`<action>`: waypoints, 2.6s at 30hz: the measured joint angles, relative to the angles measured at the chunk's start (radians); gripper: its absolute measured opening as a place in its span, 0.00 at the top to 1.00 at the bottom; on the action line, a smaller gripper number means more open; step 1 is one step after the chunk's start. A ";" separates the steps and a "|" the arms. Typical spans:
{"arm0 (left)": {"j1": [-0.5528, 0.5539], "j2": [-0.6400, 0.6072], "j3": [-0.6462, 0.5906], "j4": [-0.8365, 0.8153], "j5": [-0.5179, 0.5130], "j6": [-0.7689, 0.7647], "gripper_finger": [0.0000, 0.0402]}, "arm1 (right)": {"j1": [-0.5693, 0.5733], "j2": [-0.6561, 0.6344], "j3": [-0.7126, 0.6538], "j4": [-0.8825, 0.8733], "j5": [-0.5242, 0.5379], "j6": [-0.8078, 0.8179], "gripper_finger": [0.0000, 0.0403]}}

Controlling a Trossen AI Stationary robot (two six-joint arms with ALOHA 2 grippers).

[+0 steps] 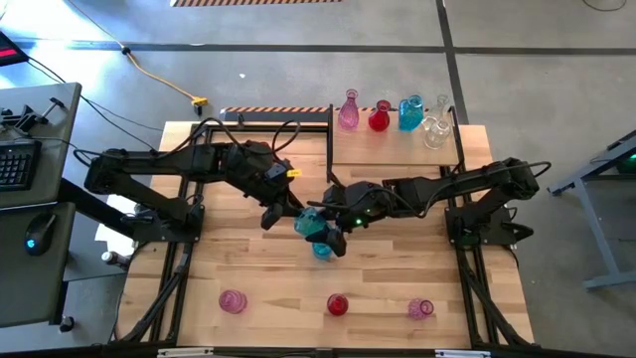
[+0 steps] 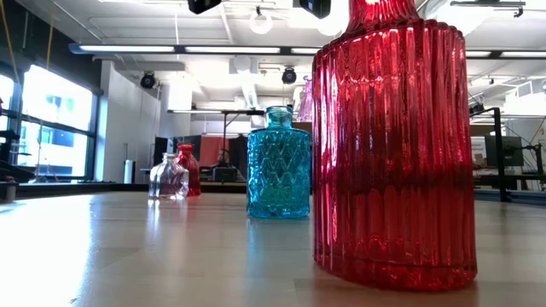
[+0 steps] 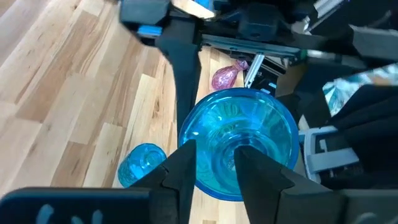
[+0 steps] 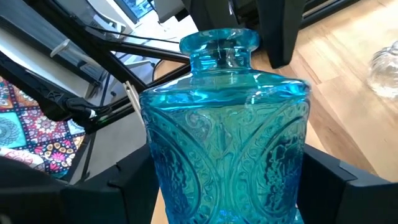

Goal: Sort vases onto shelf
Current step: Put the top blue vase on the shelf aligned with the blue vase

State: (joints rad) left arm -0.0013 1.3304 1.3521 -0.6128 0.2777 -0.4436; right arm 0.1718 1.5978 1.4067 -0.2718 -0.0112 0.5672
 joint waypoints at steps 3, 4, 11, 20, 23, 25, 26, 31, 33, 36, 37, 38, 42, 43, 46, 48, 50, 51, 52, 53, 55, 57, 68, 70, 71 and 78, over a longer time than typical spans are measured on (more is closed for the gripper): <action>0.024 -0.006 0.000 -0.007 0.006 -0.069 0.72 | -0.001 0.000 0.000 0.002 0.008 0.001 0.34; 0.032 -0.011 0.000 -0.007 0.017 -0.081 0.72 | -0.001 0.000 0.000 0.006 0.009 0.001 0.34; 0.076 -0.049 0.001 0.022 0.106 -0.098 0.72 | -0.001 0.002 0.000 -0.008 0.008 0.002 0.34; 0.076 -0.076 0.001 0.016 0.107 -0.096 0.72 | -0.001 0.002 0.000 -0.009 0.043 0.014 0.34; 0.081 -0.093 0.001 0.013 0.107 -0.079 0.72 | -0.001 0.002 0.000 -0.010 0.064 0.031 0.34; 0.089 -0.111 0.001 0.014 0.106 -0.078 0.72 | -0.001 0.002 0.000 -0.011 0.067 0.035 0.34; 0.094 -0.117 0.001 0.014 0.107 -0.077 0.72 | -0.001 0.002 0.000 -0.011 0.067 0.035 0.34; 0.127 -0.145 0.001 0.013 0.106 -0.076 0.72 | -0.001 -0.002 0.000 -0.009 0.068 0.033 0.34; 0.143 -0.156 0.001 0.012 0.106 -0.076 0.72 | -0.001 -0.009 0.000 -0.008 0.068 0.028 0.34; 0.164 -0.166 0.001 0.009 0.106 -0.067 0.72 | -0.001 -0.035 0.000 -0.007 0.073 0.004 0.34; 0.170 -0.171 0.001 0.007 0.105 -0.055 0.72 | -0.001 -0.048 0.000 -0.010 0.081 -0.008 0.34; 0.177 -0.174 0.001 0.008 0.105 -0.045 0.72 | -0.001 -0.060 0.000 -0.010 0.089 -0.022 0.34; 0.201 -0.179 0.001 0.008 0.105 -0.042 0.72 | -0.006 -0.126 0.000 -0.049 0.122 -0.078 0.34; 0.207 -0.179 0.001 0.008 0.106 -0.042 0.72 | -0.010 -0.145 0.000 -0.066 0.133 -0.087 0.34; 0.223 -0.179 0.001 0.009 0.104 -0.042 0.72 | -0.023 -0.202 0.000 -0.114 0.161 -0.113 0.34; 0.233 -0.179 0.001 0.010 0.104 -0.042 0.72 | -0.034 -0.238 0.000 -0.141 0.169 -0.138 0.33; 0.245 -0.179 0.001 0.012 0.104 -0.042 0.72 | -0.042 -0.277 0.000 -0.162 0.174 -0.164 0.32; 0.251 -0.179 0.001 0.012 0.102 -0.042 0.72 | -0.046 -0.295 0.000 -0.175 0.174 -0.180 0.32; 0.257 -0.179 0.001 0.013 0.102 -0.042 0.72 | -0.050 -0.313 0.000 -0.185 0.174 -0.194 0.32; 0.262 -0.179 0.001 0.013 0.101 -0.043 0.72 | -0.054 -0.330 0.000 -0.197 0.177 -0.208 0.32; 0.273 -0.179 0.001 0.013 0.101 -0.049 0.72 | -0.062 -0.366 0.000 -0.236 0.190 -0.230 0.33; 0.285 -0.178 0.001 0.013 0.101 -0.053 0.72 | -0.072 -0.403 0.000 -0.273 0.218 -0.244 0.33; 0.340 -0.177 0.000 0.030 0.099 -0.053 0.72 | -0.096 -0.581 0.000 -0.482 0.422 -0.296 0.33; 0.349 -0.177 0.000 0.048 0.099 -0.053 0.72 | -0.096 -0.608 0.000 -0.511 0.464 -0.299 0.33; 0.354 -0.177 0.000 0.054 0.098 -0.053 0.72 | -0.096 -0.622 0.000 -0.527 0.487 -0.299 0.33; 0.383 -0.177 0.000 0.103 0.097 -0.054 0.72 | -0.096 -0.716 0.000 -0.649 0.589 -0.282 0.33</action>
State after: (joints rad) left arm 0.3815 1.1538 1.3525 -0.5101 0.3748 -0.4973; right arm 0.0761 0.8823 1.4067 -0.9206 0.5781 0.2857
